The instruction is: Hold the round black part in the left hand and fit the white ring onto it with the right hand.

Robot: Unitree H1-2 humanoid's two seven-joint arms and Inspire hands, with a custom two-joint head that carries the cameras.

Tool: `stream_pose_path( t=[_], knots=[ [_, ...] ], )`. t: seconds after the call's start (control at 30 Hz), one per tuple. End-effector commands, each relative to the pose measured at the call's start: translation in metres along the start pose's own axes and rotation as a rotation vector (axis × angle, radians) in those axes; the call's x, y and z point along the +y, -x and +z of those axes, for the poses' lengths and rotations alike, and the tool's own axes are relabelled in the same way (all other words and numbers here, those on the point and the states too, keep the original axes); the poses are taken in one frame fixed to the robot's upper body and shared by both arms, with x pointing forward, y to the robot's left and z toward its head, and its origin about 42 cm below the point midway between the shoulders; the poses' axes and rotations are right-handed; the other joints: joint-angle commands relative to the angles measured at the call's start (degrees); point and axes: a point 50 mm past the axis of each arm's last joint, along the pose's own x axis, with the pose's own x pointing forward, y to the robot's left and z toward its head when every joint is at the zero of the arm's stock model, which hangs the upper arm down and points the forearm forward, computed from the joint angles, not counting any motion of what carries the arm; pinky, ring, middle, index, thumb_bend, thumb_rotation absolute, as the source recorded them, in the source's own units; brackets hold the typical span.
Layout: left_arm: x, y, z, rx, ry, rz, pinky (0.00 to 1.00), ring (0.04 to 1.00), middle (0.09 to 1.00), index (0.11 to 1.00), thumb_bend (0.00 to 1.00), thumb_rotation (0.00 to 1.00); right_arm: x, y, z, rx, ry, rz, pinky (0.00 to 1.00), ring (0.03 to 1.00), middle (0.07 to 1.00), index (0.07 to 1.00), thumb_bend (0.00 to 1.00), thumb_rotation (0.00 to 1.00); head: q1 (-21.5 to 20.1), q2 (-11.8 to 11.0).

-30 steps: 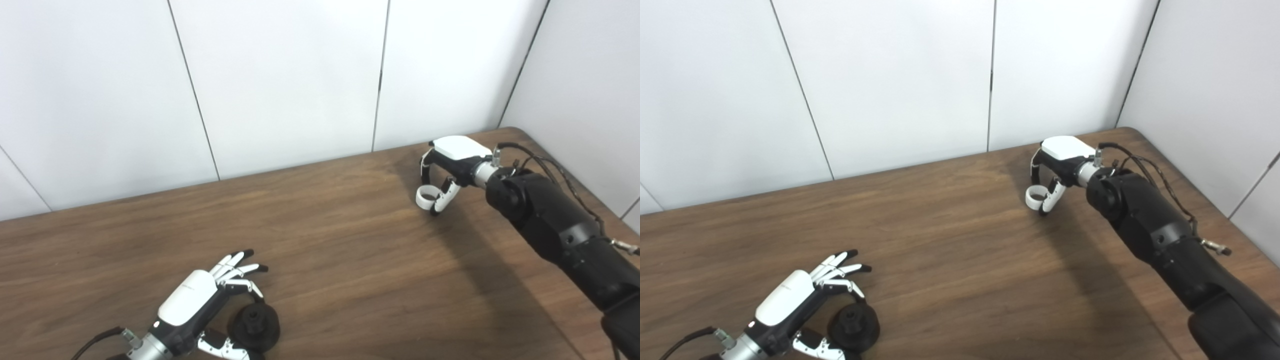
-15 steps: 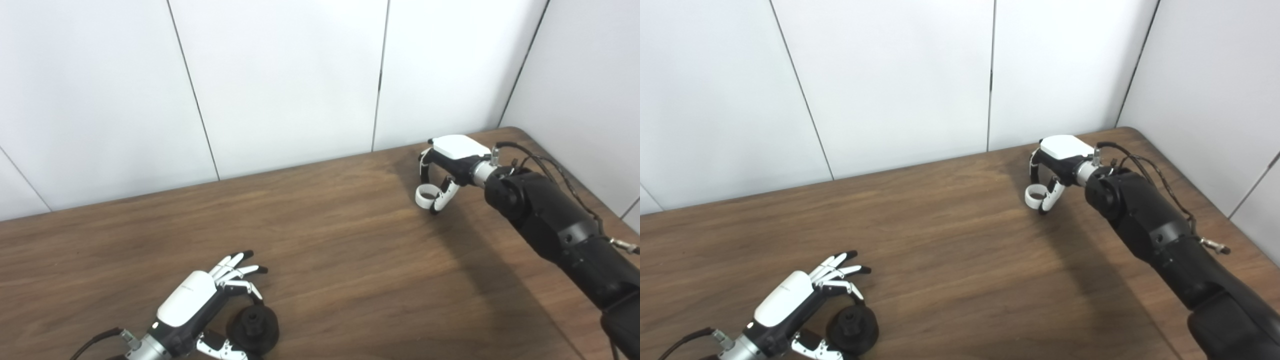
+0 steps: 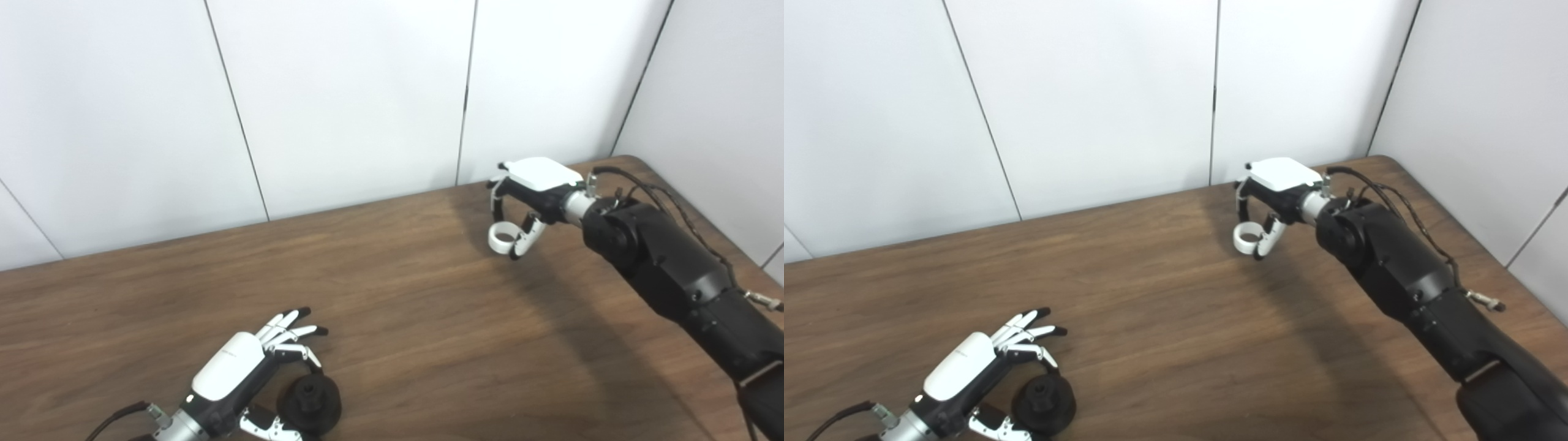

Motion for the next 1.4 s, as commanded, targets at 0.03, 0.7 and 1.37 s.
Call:
stream_pose_path(
  t=[0.03,0.7,1.37],
  knots=[
    [0.0,0.003,-0.009,0.032,-0.04,-0.059,1.0,1.0,0.878,0.483,0.52,0.06,-0.046,-0.001,0.024,-0.119,0.02,-0.098,1.0,1.0,0.886,0.479,0.53,0.14,0.05,0.03],
    [-0.018,-0.01,0.001,0.033,-0.03,-0.063,1.0,1.0,0.868,0.482,0.52,0.06,-0.076,0.039,0.147,-0.648,-0.015,-0.152,1.0,1.0,0.892,0.479,0.53,0.14,11.52,1.46],
    [-0.015,-0.021,0.014,0.039,-0.027,-0.049,1.0,1.0,0.866,0.482,0.52,0.06,-0.067,0.065,0.227,-0.937,-0.056,-0.138,1.0,1.0,0.906,0.479,0.52,0.14,17.36,3.63]
  ],
)
